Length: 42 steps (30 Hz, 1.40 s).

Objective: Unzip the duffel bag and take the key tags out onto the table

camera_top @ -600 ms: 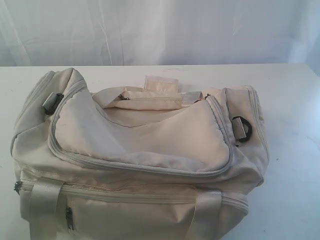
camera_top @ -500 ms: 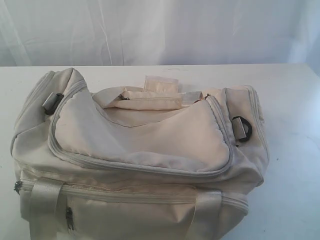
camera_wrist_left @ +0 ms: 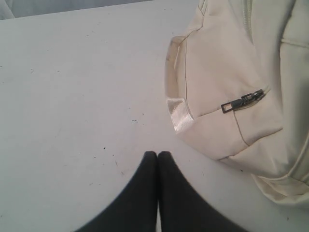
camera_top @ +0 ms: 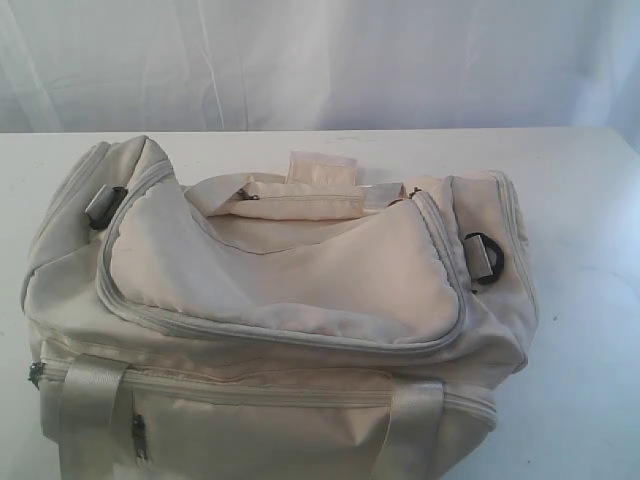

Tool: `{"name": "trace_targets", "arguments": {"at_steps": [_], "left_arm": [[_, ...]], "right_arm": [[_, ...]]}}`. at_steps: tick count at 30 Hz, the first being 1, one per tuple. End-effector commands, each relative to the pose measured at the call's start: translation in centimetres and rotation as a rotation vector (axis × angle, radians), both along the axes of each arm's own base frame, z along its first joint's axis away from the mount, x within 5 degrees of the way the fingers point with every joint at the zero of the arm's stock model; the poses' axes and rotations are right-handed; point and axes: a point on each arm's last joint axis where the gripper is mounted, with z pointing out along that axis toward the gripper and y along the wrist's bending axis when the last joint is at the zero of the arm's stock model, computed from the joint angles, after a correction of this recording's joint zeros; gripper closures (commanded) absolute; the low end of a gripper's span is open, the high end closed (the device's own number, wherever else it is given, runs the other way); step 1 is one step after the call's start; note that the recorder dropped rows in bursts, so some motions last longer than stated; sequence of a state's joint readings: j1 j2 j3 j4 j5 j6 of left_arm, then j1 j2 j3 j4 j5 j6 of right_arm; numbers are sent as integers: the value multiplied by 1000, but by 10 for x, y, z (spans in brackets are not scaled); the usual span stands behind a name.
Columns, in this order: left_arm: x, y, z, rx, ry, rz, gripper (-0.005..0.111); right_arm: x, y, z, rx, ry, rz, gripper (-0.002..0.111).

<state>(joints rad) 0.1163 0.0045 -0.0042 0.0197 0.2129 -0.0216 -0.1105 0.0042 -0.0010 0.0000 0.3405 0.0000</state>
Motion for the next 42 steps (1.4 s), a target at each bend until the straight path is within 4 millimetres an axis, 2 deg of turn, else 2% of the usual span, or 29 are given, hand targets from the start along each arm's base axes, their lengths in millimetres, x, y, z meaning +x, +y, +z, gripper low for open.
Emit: {"name": "trace_targets", "arguments": {"at_steps": [1, 6, 7, 12, 17, 22, 26, 42], "left_arm": [[0, 0, -1, -12, -5, 1, 107], [-1, -1, -2, -14, 13, 0, 107], [-1, -1, 3, -14, 13, -2, 107], [-9, 0, 43, 30, -26, 0, 107], [-22, -1, 95, 66, -186, 8, 107], [-28, -2, 125, 86, -363, 12, 107], [-30, -2, 132, 93, -421, 14, 107], [-30, -2, 133, 93, -423, 14, 107]], "right_arm": [[0, 0, 0, 6, -8, -10, 107], [0, 0, 0, 6, -8, -10, 107], [0, 0, 0, 6, -8, -10, 107], [0, 0, 0, 6, -8, -10, 107], [0, 0, 0, 6, -8, -10, 107], [0, 0, 0, 6, -8, -10, 107], [0, 0, 0, 6, -8, -10, 107], [0, 0, 0, 6, -8, -10, 107]]}}
